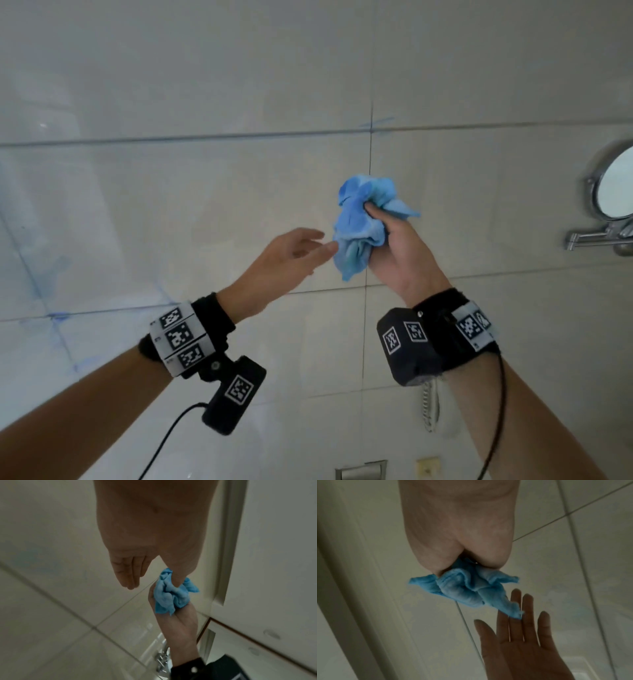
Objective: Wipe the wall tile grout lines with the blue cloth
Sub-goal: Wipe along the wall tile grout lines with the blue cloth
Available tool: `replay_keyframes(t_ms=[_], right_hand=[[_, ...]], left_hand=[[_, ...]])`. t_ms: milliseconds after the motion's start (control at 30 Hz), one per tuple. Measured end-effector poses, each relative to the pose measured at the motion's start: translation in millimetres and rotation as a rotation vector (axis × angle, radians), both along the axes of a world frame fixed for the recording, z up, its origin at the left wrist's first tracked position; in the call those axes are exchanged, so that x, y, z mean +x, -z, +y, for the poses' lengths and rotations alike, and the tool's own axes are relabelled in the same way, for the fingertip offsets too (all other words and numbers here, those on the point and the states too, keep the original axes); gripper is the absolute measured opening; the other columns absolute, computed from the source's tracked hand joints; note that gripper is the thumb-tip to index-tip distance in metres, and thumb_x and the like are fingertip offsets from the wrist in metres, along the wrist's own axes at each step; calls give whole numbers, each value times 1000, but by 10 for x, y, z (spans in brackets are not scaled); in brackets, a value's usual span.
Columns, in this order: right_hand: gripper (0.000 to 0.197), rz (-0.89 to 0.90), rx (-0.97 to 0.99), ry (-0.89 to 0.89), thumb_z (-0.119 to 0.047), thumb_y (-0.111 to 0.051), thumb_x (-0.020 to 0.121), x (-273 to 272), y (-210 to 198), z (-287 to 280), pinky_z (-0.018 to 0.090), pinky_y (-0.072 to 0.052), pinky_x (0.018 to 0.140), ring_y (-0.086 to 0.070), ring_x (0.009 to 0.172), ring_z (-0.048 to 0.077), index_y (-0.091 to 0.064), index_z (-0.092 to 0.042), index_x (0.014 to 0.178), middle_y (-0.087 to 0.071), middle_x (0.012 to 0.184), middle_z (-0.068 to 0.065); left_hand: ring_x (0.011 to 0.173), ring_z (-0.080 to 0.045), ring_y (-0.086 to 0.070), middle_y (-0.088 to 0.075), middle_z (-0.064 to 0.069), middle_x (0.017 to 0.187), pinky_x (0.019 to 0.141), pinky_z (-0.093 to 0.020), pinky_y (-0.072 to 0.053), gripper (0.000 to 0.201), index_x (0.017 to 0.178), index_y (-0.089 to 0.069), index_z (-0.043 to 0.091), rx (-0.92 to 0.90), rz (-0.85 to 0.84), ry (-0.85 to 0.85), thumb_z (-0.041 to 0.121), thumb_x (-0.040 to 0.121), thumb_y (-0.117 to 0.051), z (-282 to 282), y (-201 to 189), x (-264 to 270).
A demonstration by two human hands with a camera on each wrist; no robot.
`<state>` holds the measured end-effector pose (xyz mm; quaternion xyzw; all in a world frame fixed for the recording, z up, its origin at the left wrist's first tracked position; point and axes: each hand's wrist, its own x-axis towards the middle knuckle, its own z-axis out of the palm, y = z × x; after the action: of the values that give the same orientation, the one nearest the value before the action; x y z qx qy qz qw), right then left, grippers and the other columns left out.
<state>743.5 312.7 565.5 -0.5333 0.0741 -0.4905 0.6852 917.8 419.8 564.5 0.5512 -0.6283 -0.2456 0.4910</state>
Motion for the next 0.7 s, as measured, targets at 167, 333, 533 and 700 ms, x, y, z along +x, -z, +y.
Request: replay_keyframes(t_ms=[167,333,533,700], right_hand=[[43,22,68,66,-35,-70,95,-6,327,226,45,-54,92,-65,101,30,-62,-2,122,-63,108,20],[43,180,-51,247,-40,-76,92,-23,434,558,50,-59,86,-72,103,35,-68,-4,114,-73,111,22],[18,352,-139,453,-28,-75,96,-72,668,883,42,-55,82,-70,87,19,-74,-12,102,-77,100,11],[23,492,-215,628,-27,-71,98,-301,847,1037,49,-59,80,-67,83,19,-73,-5,96,-75,94,16]], left_hand=[[98,-15,-72,-79,-4,107,87,-30,-57,27,117,-73,10,181,101,157,29,99,-70,243,211,-107],[87,-15,-69,-73,-7,94,74,-24,-57,7,100,-67,5,136,238,57,9,103,-62,565,252,-4],[90,-21,-72,-73,-11,96,74,-26,-61,14,108,-66,2,155,442,-45,10,107,-53,1070,160,320],[74,-19,-69,-69,-9,86,61,-23,-59,18,91,-62,9,106,341,-190,4,105,-53,1231,211,397]])
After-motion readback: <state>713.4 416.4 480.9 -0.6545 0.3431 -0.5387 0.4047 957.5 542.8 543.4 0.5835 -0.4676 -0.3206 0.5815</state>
